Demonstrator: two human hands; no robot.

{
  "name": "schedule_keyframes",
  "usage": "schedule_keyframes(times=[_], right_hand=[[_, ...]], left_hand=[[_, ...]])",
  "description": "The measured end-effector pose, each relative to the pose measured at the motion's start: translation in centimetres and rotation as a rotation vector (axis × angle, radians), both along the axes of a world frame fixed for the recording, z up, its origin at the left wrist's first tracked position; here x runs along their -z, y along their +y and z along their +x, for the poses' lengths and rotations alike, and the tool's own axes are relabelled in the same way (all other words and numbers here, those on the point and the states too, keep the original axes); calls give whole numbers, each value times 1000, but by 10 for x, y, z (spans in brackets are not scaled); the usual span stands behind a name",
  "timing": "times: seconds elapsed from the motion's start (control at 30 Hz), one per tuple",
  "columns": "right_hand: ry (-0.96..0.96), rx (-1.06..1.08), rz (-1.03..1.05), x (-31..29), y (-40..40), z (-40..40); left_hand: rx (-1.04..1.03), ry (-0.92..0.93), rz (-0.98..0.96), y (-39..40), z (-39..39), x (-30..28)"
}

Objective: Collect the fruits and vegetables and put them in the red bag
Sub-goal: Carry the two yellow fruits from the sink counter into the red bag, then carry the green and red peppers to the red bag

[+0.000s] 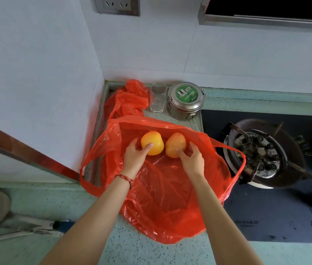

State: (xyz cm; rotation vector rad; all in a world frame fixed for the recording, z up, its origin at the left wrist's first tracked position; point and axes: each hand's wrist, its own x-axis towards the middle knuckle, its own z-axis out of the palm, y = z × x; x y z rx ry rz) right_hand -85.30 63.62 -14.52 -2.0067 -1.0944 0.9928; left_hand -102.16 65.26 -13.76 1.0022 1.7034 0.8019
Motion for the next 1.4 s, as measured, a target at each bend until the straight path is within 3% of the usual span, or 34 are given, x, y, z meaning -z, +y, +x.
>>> schedule_keyframes(times=[0.1,0.3,0.4,0.53,0.67,1.03,1.4], right_hand=[[10,14,16,-5,-15,-1],[-17,31,98,-15,-51,2],[-176,-39,147,-21,-73,5],[-527,-162,171,-25,-104,19],[-677,-133,149,-26,-136,40],[-761,158,-4,-26,-261,121],[-774,560,-95,-30,-435,177]], left_hand=[[23,76,36,-11,-2,1],[225,314,296,-41,-3,-4],[384,415,386,-56,2,-7],[572,601,488,-72,16,-8],[747,721,532,-89,34,-12],[1149,766,677,-152,128,-23],[1530,717,866,-275,252,-35]])
